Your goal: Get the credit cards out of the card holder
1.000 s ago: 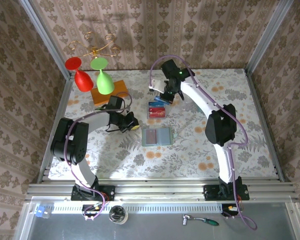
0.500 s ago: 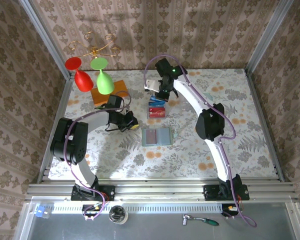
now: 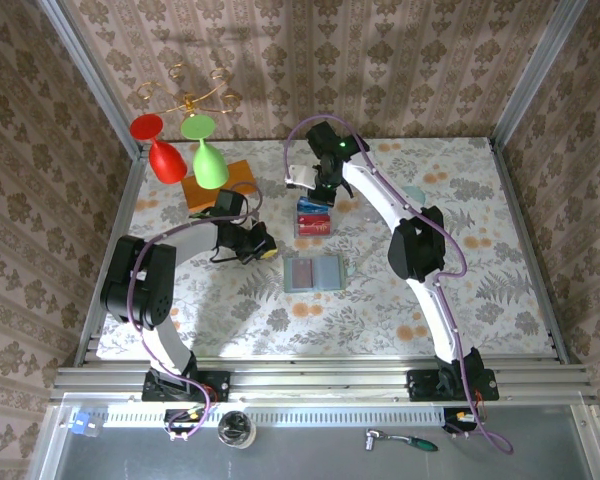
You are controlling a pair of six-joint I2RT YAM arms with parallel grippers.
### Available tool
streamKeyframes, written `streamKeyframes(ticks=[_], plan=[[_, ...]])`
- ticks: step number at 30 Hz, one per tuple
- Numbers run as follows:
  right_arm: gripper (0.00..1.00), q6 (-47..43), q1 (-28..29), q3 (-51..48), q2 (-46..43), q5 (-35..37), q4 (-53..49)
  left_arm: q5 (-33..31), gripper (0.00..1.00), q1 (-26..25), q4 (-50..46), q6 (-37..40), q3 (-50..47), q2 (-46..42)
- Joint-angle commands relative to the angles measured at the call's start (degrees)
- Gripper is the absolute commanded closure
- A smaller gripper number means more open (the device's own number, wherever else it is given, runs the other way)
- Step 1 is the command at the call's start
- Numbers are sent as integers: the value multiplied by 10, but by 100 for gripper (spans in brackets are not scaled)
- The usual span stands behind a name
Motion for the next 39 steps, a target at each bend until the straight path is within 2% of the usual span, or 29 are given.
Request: streamKeyframes(ticks=[1, 10, 17, 28, 33, 39], plan=[[85, -2, 3, 17, 7, 18, -12, -2, 93, 5, -13, 5, 5, -25], [84, 22, 3, -2, -21, 21, 0, -2, 93, 3, -10, 5, 2, -28], [84, 90, 6, -65, -62, 14, 34, -2, 93, -5, -2, 2, -1, -29], [83, 295, 20, -308, -196, 9, 194, -7, 93, -29, 27, -13, -23, -28], [82, 429, 40, -425, -259, 3, 273, -8, 93, -38, 41, -17, -39, -31], [81, 579, 63, -540, -309, -39, 355, -11, 93, -54, 61, -26, -61, -30]])
